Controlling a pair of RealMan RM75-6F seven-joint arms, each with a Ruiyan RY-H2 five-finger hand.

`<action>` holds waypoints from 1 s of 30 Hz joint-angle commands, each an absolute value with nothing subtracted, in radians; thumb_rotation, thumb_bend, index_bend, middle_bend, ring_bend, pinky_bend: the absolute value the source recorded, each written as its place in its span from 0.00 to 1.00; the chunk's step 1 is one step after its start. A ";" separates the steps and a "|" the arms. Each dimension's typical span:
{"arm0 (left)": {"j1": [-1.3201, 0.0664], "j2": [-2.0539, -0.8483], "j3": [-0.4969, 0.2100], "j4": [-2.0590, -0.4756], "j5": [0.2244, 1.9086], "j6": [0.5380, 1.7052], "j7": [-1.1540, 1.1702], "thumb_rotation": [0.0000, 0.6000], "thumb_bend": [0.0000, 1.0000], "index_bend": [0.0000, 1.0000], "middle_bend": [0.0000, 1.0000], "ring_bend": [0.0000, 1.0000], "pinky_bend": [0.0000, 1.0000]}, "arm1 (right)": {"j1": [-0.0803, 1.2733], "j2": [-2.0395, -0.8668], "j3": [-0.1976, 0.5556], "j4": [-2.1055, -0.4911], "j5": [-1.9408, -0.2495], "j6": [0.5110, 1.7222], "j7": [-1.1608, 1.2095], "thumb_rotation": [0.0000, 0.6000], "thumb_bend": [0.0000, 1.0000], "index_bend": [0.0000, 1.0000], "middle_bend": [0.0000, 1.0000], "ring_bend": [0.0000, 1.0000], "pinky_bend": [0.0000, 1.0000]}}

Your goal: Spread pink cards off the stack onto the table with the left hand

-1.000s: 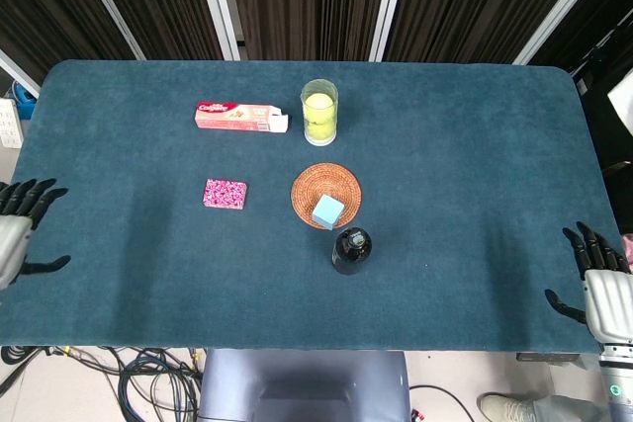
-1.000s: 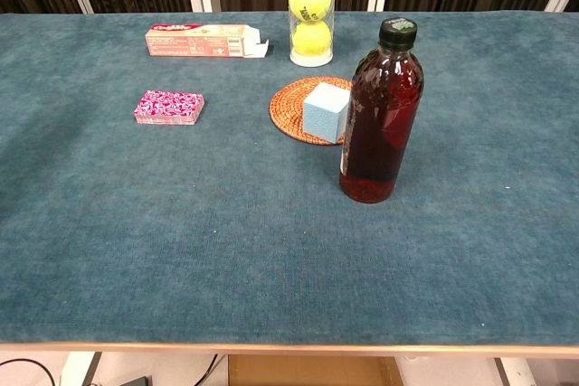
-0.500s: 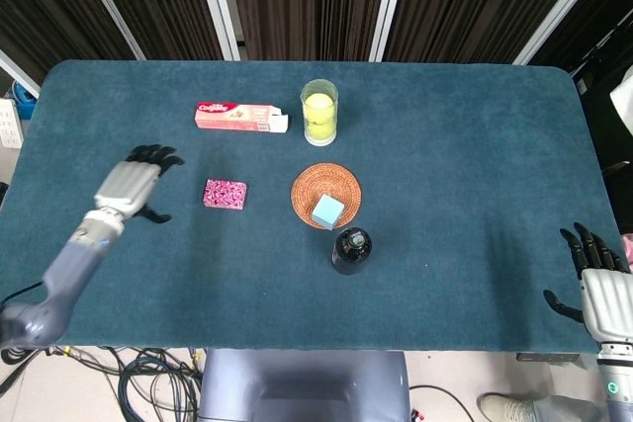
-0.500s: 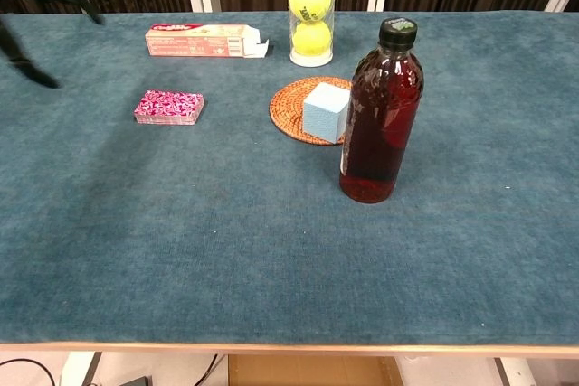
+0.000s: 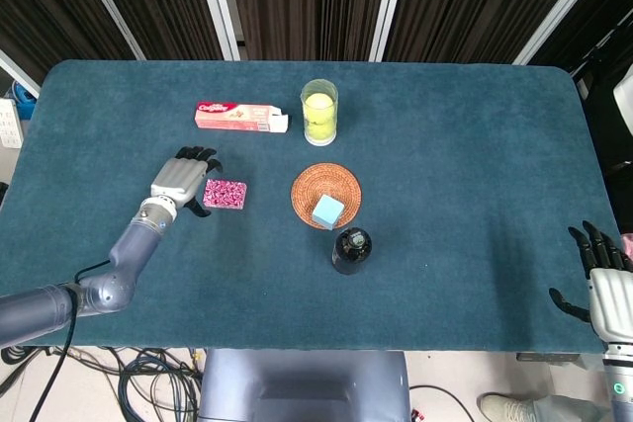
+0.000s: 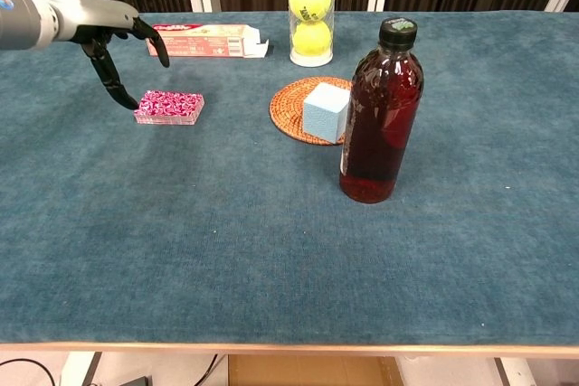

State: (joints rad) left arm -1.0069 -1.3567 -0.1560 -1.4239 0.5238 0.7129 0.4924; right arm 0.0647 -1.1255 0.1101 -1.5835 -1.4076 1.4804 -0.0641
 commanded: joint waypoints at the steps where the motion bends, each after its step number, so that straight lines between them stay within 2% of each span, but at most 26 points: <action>1: -1.026 -1.381 -0.141 -1.395 0.486 0.709 0.503 1.00 0.15 0.35 0.16 0.00 0.00 | 0.064 -1.125 0.111 -1.583 -1.407 1.482 -0.060 1.00 0.19 0.10 0.04 0.07 0.21; 19: -1.097 -1.457 -0.101 -1.259 0.394 0.636 0.513 1.00 0.17 0.39 0.16 0.00 0.00 | 0.064 -1.126 0.116 -1.576 -1.396 1.478 -0.060 1.00 0.19 0.10 0.04 0.07 0.21; 30: -1.122 -1.491 -0.093 -1.219 0.389 0.638 0.505 1.00 0.17 0.40 0.16 0.00 0.00 | 0.063 -1.124 0.119 -1.575 -1.393 1.479 -0.055 1.00 0.19 0.10 0.04 0.07 0.21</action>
State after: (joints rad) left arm -1.1218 -1.4910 -0.0935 -1.2190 0.3891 0.6376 0.5045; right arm 0.0636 -1.1237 0.1184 -1.5753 -1.3928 1.4790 -0.0556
